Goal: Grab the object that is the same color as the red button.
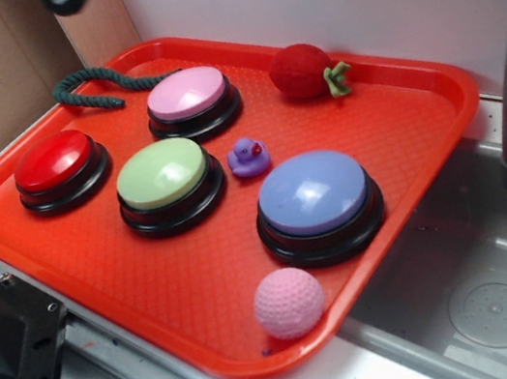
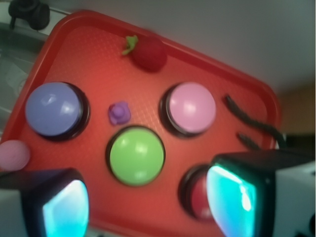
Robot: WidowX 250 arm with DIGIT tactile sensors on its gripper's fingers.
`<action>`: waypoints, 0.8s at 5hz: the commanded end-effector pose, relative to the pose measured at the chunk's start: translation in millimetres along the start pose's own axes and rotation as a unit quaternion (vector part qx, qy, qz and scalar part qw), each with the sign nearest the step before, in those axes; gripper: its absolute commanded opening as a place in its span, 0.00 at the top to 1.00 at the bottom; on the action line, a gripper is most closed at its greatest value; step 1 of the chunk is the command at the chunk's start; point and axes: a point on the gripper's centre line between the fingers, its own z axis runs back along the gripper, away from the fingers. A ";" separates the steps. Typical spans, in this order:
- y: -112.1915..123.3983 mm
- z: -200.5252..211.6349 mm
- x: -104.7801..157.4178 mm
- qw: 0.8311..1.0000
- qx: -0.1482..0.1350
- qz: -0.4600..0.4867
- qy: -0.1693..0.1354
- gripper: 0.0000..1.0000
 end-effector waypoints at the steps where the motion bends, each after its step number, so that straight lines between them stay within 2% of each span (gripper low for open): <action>1: -4.7 -50.2 83.2 0.999 0.037 -0.008 -0.035 0.00; 2: 5.5 -71.0 103.4 0.997 0.045 0.051 -0.038 0.00; 3: 21.8 -96.3 107.3 0.996 0.058 0.064 -0.009 0.00; 4: 30.8 -111.0 112.1 0.995 0.071 0.075 -0.002 0.00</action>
